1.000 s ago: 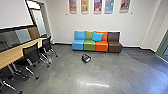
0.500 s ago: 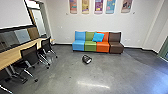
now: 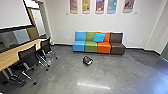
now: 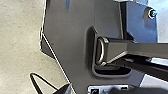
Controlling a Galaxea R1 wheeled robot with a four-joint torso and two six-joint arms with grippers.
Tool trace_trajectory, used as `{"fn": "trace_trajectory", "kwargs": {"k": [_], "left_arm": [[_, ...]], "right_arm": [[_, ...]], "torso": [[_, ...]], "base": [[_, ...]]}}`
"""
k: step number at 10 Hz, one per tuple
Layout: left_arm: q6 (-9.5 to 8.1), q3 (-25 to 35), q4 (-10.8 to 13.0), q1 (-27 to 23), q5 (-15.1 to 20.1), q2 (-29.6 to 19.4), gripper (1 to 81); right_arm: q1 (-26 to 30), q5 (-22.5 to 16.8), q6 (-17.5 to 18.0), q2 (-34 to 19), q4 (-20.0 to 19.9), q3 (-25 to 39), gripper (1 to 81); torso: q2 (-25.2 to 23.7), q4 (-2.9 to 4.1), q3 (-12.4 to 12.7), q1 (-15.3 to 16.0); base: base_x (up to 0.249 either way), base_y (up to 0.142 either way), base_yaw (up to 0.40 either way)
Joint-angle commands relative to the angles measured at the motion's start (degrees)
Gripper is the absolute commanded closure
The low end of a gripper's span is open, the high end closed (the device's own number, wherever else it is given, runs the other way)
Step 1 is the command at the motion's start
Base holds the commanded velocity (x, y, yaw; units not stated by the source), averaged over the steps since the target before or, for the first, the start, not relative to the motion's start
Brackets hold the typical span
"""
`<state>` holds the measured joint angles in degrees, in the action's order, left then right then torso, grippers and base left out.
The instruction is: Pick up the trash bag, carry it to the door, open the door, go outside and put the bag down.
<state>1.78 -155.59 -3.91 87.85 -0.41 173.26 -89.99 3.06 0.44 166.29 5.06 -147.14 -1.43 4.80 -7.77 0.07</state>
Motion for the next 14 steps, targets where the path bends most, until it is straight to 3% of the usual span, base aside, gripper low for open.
{"fn": "trace_trajectory", "kwargs": {"k": [1, 14], "left_arm": [[0.42, 0.11, -0.04, -1.31, 3.75, -0.11, 1.0], [0.33, 0.2, -0.13, -1.31, 3.4, 0.59, 1.0]], "right_arm": [[1.79, -3.94, -0.18, -0.41, 0.13, 0.02, 1.0], [1.78, -3.94, -0.08, -0.32, -0.4, 0.02, 1.0]], "torso": [[0.0, 0.0, 0.0, 0.0], [0.0, 0.0, 0.0, 0.0]], "base": [[0.154, 0.0, 0.0], [0.144, 0.0, 0.0]]}}
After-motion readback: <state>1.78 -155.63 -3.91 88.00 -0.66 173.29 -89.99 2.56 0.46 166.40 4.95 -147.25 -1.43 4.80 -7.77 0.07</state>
